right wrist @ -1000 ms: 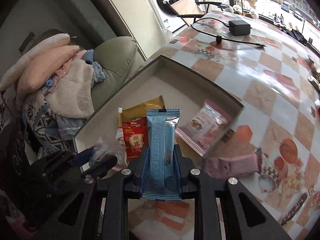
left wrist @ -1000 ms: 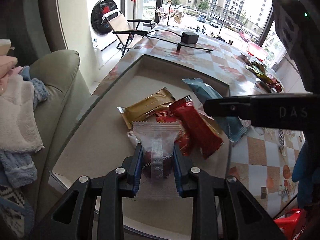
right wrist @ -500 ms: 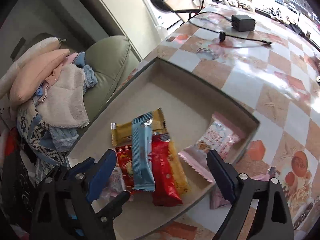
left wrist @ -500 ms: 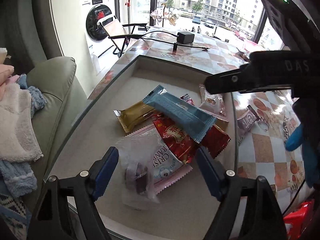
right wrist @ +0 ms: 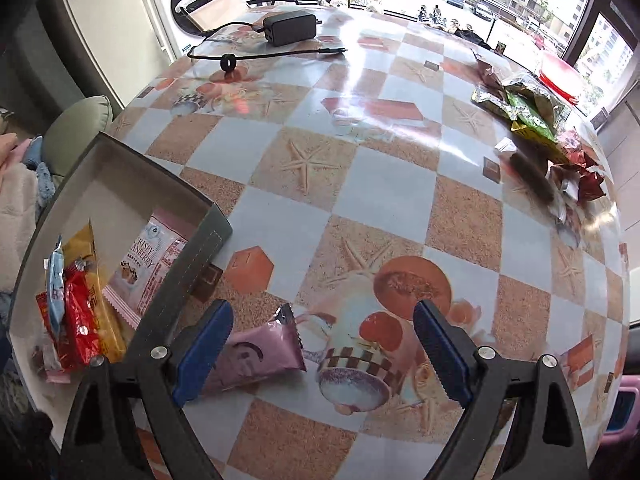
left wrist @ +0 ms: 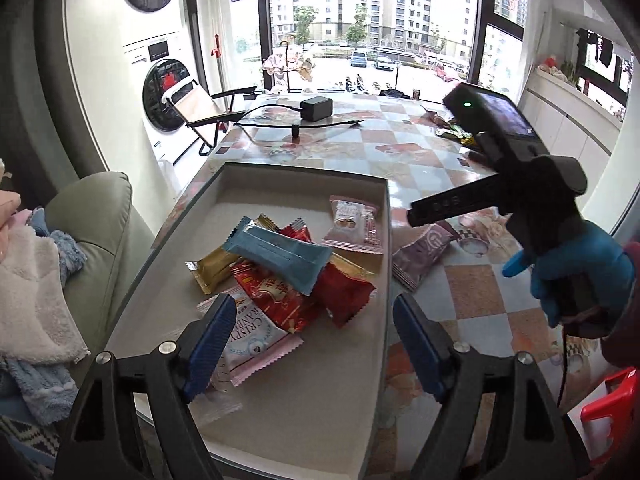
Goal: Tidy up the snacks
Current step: 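Position right gripper around brown jerky stick while left moves over pink bar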
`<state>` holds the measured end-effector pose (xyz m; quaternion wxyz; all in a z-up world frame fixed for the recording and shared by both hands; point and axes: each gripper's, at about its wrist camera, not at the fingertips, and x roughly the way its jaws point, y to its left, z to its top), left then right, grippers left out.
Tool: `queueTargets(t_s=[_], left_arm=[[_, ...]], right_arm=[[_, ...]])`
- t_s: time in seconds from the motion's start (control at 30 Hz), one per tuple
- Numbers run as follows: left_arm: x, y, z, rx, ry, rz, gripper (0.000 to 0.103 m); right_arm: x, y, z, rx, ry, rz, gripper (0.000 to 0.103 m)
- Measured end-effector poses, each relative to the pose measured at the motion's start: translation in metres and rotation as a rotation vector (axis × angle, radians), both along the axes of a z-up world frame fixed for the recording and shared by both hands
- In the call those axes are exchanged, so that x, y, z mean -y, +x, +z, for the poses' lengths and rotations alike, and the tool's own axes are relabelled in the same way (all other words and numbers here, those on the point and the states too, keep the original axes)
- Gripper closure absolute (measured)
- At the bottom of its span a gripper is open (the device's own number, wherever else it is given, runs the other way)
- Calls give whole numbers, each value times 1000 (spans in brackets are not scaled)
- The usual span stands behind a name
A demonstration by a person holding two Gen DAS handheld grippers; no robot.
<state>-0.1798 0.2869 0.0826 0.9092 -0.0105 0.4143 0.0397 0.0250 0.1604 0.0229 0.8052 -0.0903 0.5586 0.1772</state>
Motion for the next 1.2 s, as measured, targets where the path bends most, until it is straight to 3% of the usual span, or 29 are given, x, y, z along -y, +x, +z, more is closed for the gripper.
queueTargets(t_s=[0.13, 0.33, 0.43, 0.57, 0.67, 0.77, 0.87, 0.93, 1.0, 1.07, 1.13, 1.2], left_arm=[[20, -1, 2, -17, 3, -62, 19], [64, 2, -1, -53, -4, -197, 19], [90, 11, -4, -79, -23, -233, 19], [116, 45, -17, -190, -57, -147, 19], [123, 77, -34, -269, -113, -54, 19], [125, 100, -48, -320, -121, 60, 19], [120, 115, -60, -345, -90, 170, 19], [115, 121, -71, -376, -119, 213, 18], [115, 125, -74, -374, -102, 248, 11], [117, 129, -79, -371, -73, 260, 5], [114, 131, -82, -345, -79, 256, 4], [117, 131, -83, -327, -67, 223, 6]], right_arm=[[-14, -15, -16, 6, -82, 94, 10], [26, -55, -18, -31, -56, 168, 3], [59, -62, -4, -10, -6, 134, 3], [114, -46, 18, 40, 45, -28, 3], [149, -32, 14, 1, 52, -138, 3], [170, -28, 2, -41, 65, -199, 3], [178, -28, -7, -52, 71, -211, 3], [179, -26, -10, -50, 75, -212, 3], [174, -22, -11, -25, 50, -201, 3], [164, -20, -14, 3, 10, -169, 3], [158, -23, -16, 43, -45, -135, 5], [161, -28, -16, 57, -31, -110, 8]])
